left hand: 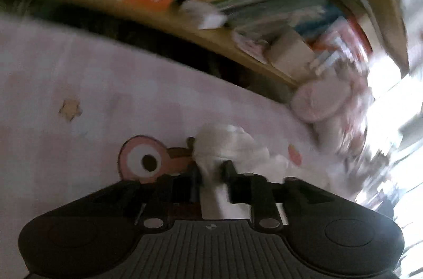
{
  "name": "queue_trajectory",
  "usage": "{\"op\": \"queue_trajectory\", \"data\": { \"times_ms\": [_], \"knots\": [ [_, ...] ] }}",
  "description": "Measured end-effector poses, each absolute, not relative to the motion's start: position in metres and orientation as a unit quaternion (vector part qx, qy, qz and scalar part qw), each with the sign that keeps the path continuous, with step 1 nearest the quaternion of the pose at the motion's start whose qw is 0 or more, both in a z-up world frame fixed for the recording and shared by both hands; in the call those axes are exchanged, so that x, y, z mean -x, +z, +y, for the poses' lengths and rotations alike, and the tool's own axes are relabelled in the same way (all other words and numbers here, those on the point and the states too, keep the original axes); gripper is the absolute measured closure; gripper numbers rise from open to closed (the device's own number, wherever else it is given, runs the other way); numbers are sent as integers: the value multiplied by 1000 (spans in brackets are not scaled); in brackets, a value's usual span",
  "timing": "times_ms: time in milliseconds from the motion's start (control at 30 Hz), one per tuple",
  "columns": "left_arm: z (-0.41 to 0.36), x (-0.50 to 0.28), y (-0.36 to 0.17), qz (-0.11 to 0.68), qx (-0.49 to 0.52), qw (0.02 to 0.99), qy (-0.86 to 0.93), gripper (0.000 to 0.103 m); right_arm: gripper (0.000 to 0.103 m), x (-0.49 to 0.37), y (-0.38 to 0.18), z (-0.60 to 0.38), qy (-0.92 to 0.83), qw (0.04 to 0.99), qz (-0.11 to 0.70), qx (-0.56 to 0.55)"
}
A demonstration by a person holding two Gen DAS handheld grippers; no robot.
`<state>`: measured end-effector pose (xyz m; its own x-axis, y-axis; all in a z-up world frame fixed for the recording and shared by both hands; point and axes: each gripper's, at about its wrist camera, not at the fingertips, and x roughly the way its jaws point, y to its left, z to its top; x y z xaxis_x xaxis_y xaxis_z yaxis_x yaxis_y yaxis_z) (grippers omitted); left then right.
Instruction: Fold clothes
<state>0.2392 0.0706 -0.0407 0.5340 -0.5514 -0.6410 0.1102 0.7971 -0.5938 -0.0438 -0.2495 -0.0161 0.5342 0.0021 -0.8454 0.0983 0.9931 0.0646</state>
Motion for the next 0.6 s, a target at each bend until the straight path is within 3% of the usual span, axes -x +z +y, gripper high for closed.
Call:
{"op": "queue_trajectory", "data": {
  "times_ms": [67, 133, 400, 600],
  "knots": [
    [84, -237, -39, 430, 277, 841, -176, 47, 78, 44, -16, -250, -26, 875, 481, -53],
    [95, -228, -36, 418, 286, 848, -159, 42, 78, 44, -17, -251, -25, 875, 480, -54],
    [96, -174, -36, 431, 268, 842, -182, 43, 77, 45, -17, -250, -24, 878, 475, -53],
    [97, -147, -43, 435, 331, 821, -165, 44, 77, 46, -17, -250, -21, 880, 472, -52]
  ]
}}
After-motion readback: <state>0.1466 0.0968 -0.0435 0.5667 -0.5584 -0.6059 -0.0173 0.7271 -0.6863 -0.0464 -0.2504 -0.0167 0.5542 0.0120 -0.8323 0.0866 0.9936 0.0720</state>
